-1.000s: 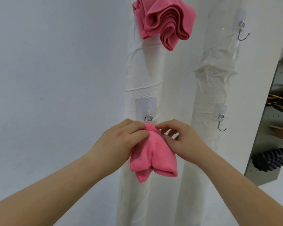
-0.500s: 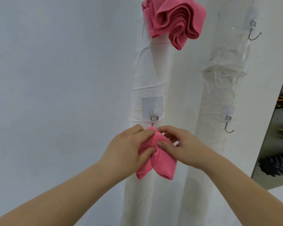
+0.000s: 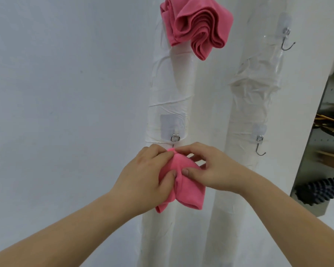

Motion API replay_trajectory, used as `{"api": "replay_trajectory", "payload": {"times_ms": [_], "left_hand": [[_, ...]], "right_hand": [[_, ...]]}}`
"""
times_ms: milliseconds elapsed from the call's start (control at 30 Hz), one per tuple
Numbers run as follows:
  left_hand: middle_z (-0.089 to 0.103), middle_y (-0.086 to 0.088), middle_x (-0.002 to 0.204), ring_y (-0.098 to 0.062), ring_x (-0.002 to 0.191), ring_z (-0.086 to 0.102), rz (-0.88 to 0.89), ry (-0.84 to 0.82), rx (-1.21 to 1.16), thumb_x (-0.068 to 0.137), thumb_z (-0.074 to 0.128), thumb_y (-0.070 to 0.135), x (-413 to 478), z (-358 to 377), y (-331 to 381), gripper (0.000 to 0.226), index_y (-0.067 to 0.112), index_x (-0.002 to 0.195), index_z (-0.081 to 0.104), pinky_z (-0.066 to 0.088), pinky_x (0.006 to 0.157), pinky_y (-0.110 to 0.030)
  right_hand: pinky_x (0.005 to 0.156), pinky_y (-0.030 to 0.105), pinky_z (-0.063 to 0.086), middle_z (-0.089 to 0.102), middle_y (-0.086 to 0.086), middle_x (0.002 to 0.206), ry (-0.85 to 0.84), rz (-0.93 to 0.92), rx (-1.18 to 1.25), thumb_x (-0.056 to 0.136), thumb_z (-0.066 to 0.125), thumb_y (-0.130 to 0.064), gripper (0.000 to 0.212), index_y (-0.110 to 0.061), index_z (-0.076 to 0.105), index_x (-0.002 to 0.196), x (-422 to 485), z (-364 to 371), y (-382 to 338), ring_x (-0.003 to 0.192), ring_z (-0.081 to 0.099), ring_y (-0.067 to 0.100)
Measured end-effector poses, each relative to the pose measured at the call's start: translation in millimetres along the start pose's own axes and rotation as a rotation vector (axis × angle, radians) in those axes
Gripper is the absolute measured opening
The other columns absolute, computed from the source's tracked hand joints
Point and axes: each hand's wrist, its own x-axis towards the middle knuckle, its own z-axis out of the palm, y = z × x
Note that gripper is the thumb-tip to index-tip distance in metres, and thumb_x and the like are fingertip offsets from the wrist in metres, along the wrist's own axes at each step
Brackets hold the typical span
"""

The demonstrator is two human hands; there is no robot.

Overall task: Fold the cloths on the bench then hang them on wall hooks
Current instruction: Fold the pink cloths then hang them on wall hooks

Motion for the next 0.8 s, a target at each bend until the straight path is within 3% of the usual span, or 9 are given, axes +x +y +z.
{"api": "replay_trajectory", "payload": {"times_ms": [100,200,333,567,700,800], "left_hand": [[0.061,0.015,0.107,-0.007,0.089,0.056,0.007,0.028,-0.061,0.089,0.059,0.042,-1.1,4.0,-6.5,0.039,0.028,0.124,0.068,0.050,0.076,-0.025],[0.062,0.015,0.100,-0.008,0.083,0.059,-0.012,0.066,-0.124,0.085,0.068,0.037,0.7,9.6,-11.0,0.033,0.030,0.117,0.072,0.055,0.070,-0.031],[0.063,0.015,0.093,-0.010,0.080,0.060,-0.022,0.126,-0.144,0.084,0.071,0.035,2.8,16.7,-12.6,0.030,0.032,0.113,0.073,0.056,0.066,-0.037],[0.068,0.020,0.109,-0.006,0.091,0.061,-0.068,0.095,-0.110,0.091,0.053,0.044,-10.2,14.8,-5.6,0.042,0.033,0.130,0.066,0.056,0.076,-0.030],[0.067,0.021,0.120,-0.006,0.104,0.059,-0.076,-0.028,-0.087,0.092,0.047,0.051,-7.4,-2.9,-2.4,0.048,0.035,0.135,0.061,0.053,0.089,-0.031],[0.063,0.021,0.128,-0.006,0.111,0.057,-0.071,-0.076,-0.063,0.093,0.046,0.054,-5.6,-18.3,1.3,0.048,0.036,0.136,0.058,0.050,0.097,-0.031]], "right_hand": [[0.089,0.012,0.050,0.066,-0.020,0.121,0.099,-0.021,0.041,0.085,0.077,-0.012,0.052,-0.038,0.067,0.129,2.5,8.4,5.1,0.107,0.063,0.000],[0.088,0.017,0.052,0.069,-0.020,0.113,0.218,-0.046,0.055,0.080,0.077,-0.008,0.049,-0.036,0.071,0.120,4.4,25.1,11.9,0.102,0.065,0.003],[0.086,0.015,0.051,0.070,-0.020,0.113,0.285,-0.039,0.141,0.083,0.073,-0.005,0.047,-0.035,0.072,0.119,2.0,35.7,19.5,0.104,0.066,0.006],[0.088,0.011,0.049,0.071,-0.018,0.116,0.300,0.017,0.195,0.089,0.069,-0.006,0.045,-0.033,0.068,0.125,-9.2,46.9,9.3,0.106,0.065,0.000],[0.097,0.024,0.053,0.068,-0.017,0.121,0.221,0.038,0.113,0.089,0.069,-0.013,0.047,-0.036,0.065,0.129,-8.4,35.9,0.2,0.108,0.064,0.001],[0.104,0.027,0.051,0.066,-0.013,0.125,0.193,0.070,0.108,0.087,0.070,-0.015,0.047,-0.034,0.066,0.130,-8.0,22.4,-10.0,0.114,0.062,0.001]]}}
